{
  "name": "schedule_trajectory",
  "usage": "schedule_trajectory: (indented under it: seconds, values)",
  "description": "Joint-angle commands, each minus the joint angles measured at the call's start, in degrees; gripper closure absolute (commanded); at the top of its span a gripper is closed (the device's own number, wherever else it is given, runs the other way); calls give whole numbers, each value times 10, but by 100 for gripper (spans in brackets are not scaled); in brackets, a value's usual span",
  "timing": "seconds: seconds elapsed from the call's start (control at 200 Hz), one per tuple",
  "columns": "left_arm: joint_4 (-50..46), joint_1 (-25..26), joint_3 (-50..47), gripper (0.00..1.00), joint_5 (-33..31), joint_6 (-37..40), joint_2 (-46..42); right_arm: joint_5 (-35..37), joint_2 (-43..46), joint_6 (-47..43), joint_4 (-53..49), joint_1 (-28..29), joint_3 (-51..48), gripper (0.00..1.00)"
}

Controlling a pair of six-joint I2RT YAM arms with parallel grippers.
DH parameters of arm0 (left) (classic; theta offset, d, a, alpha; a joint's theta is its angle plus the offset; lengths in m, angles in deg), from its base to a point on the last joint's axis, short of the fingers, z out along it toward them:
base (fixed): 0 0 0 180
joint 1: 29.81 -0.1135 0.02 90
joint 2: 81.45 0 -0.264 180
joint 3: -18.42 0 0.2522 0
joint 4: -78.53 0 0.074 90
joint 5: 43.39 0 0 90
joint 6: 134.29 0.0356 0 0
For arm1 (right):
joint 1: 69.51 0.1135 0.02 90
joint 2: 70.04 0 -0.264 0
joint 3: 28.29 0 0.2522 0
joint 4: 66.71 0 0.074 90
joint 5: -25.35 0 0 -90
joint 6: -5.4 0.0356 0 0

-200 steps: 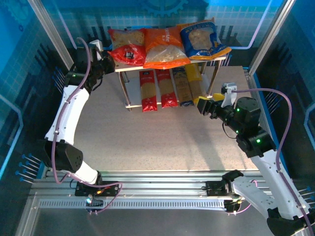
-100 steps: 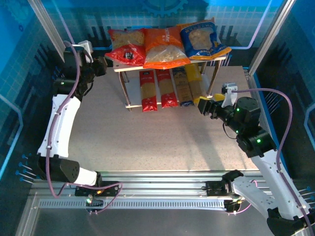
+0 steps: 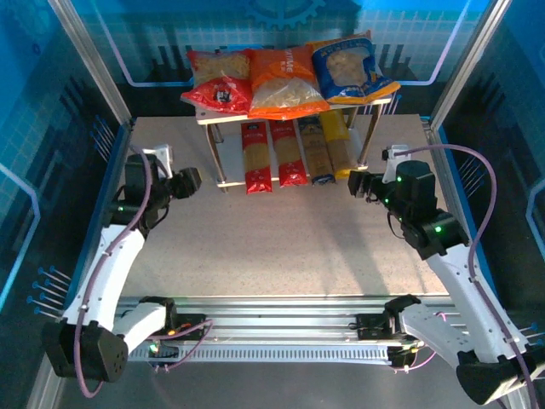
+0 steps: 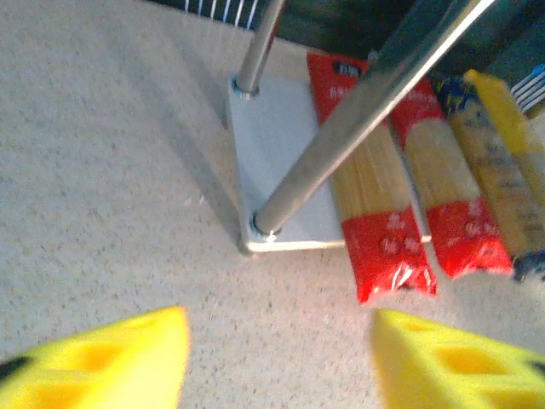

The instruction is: Place and organize the pasta boxes and bags onto the shelf

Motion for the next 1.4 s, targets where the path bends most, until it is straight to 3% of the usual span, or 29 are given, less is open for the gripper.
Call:
schedule_trajectory:
  seconds: [0.0, 0.205, 0.36, 0.47, 0.63, 0.931, 1.191, 1.396]
  values:
    - [70, -5, -61, 1, 10, -12, -41, 19, 15, 9, -11, -18, -19, 12]
    - [183, -5, -198, 0, -151, -10, -110, 19, 41, 6, -13, -39, -51, 11]
    - [401, -5, -333, 0, -156, 77, -117, 13, 26, 4, -3, -49, -55, 10]
    - [556, -5, -406, 1, -188, 66, -84, 10, 9, 6, 10, -53, -66, 9]
    - [708, -5, -426, 1, -170, 111, 30, 7, -2, 9, 18, -59, -76, 6]
    - [1030, -5, -416, 1, -100, 146, 346, 30, -11, -1, 26, -70, -98, 5]
    - [922, -5, -387, 0, -53, 159, 311, 88, -28, -18, 97, -81, -138, 0]
    - [918, -5, -385, 0, -49, 161, 311, 110, -85, -84, 359, -104, -272, 0]
